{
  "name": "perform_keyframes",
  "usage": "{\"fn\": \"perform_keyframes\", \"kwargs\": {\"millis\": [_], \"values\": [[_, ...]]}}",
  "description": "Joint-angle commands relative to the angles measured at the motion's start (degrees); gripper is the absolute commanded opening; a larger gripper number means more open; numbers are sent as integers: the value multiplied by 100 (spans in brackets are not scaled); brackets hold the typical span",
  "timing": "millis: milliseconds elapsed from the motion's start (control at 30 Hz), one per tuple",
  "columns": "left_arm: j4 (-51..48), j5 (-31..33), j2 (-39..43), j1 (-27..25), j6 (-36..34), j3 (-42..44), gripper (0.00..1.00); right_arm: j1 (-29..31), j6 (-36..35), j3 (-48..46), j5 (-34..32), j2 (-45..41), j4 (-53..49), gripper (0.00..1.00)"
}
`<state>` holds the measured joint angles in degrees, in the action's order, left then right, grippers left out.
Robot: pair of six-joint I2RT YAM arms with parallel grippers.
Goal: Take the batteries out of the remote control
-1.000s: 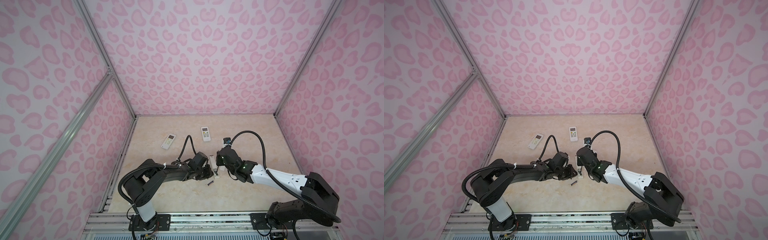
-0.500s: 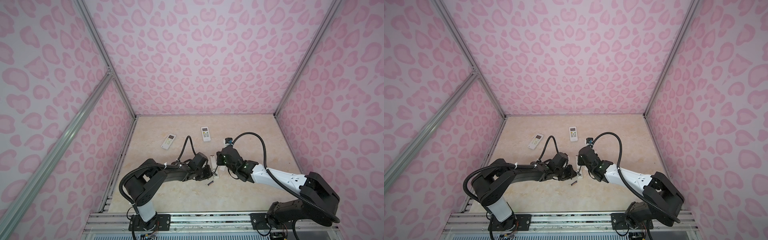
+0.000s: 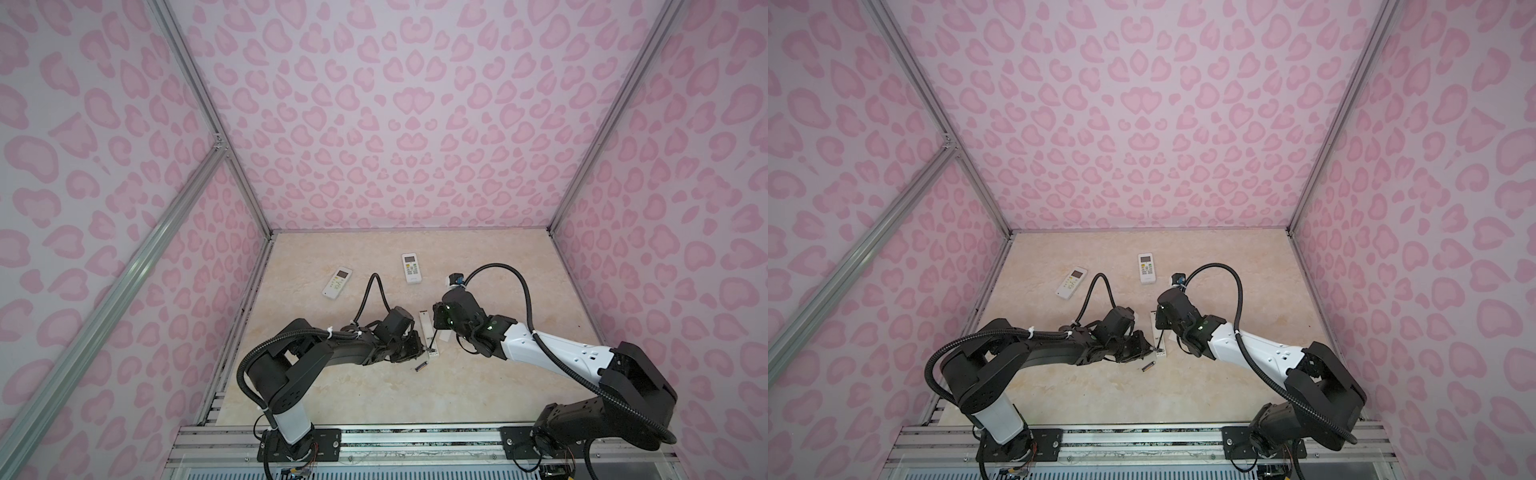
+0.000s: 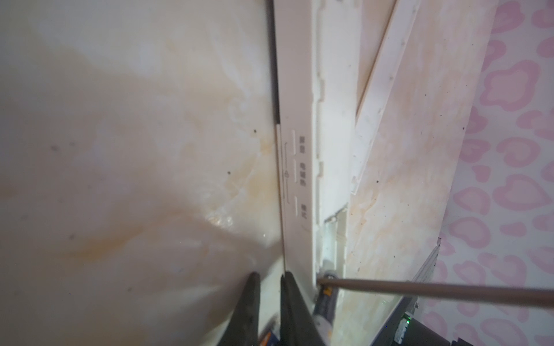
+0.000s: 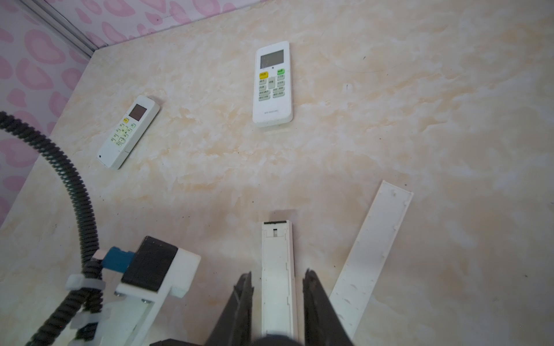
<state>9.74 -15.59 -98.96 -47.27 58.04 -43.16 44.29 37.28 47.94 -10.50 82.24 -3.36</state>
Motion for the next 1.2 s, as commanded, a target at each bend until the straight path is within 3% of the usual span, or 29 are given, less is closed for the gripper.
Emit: {"fn": "perform_keyframes", "kwargs": {"millis": [0, 433, 1167], "values": [[-213, 142, 37, -16, 30, 58, 18, 2, -8, 117, 234, 91, -118, 0], [-284, 276, 160, -23, 8, 178, 20, 9, -133, 275, 348, 40, -257, 0], [-344, 308, 537, -30, -100, 422, 20, 3, -399, 709, -207, 231, -884, 0]]}}
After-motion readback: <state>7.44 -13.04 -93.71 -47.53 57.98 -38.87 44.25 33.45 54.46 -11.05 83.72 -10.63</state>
